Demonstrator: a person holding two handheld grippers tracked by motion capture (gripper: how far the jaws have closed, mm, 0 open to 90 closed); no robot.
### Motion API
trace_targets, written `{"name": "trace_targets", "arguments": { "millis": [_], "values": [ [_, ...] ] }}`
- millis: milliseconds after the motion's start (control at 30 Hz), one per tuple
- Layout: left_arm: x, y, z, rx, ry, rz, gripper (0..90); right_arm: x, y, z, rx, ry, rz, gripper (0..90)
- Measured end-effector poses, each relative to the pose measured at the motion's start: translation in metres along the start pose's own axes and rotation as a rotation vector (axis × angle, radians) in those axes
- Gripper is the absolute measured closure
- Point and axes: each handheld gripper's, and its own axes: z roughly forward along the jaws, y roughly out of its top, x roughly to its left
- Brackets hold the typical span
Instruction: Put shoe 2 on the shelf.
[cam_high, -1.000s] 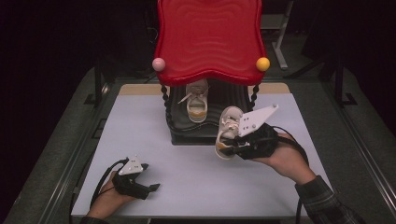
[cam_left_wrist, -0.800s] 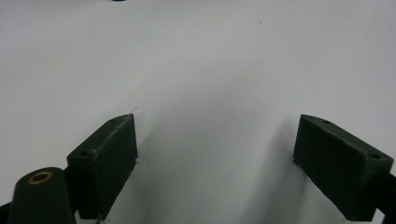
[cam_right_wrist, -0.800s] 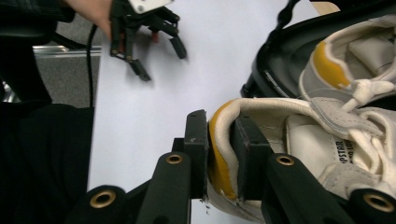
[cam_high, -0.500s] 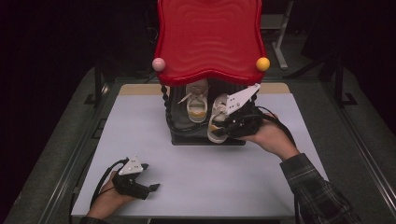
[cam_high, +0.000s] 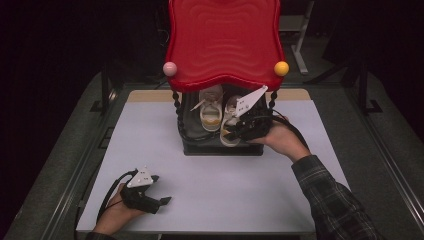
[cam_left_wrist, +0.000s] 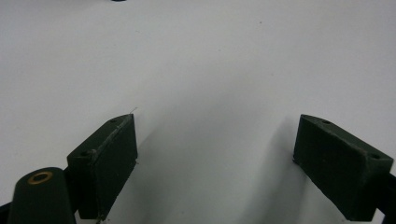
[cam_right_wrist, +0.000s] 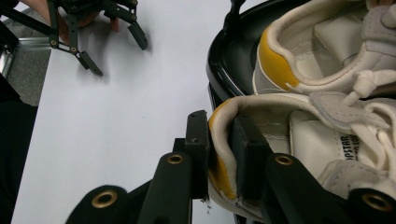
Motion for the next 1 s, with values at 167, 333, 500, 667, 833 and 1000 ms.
{"name": "trace_targets", "arguments": {
  "millis": [167, 333, 500, 667, 833, 1000],
  "values": [
    [0.0, 0.0, 0.0, 0.0, 0.0, -0.001, 12.9, -0.005, 0.0, 0.002, -0.006, -0.023, 0.009, 77.7],
    [0.0, 0.0, 0.0, 0.0, 0.0, -0.001, 13.0, -0.003, 0.0, 0.003, -0.009, -0.032, 0.009, 72.7],
    [0.0, 0.008, -0.001, 0.031, 0.011, -0.067, 15.9, 0.007, 0.005, -0.018, -0.117, -0.083, 0.049, 60.2],
    [-0.001, 0.032, -0.003, -0.038, -0.079, -0.098, 35.6, 0.017, 0.0, -0.038, -0.147, -0.108, 0.127, 59.8],
    [-0.009, 0.068, 0.0, -0.071, -0.111, -0.047, 56.1, 0.025, -0.019, -0.047, -0.202, -0.137, 0.18, 66.6],
    [-0.01, 0.106, 0.005, -0.106, -0.123, -0.019, 75.9, 0.031, -0.035, -0.05, -0.213, -0.158, 0.211, 72.2]
  ]
}}
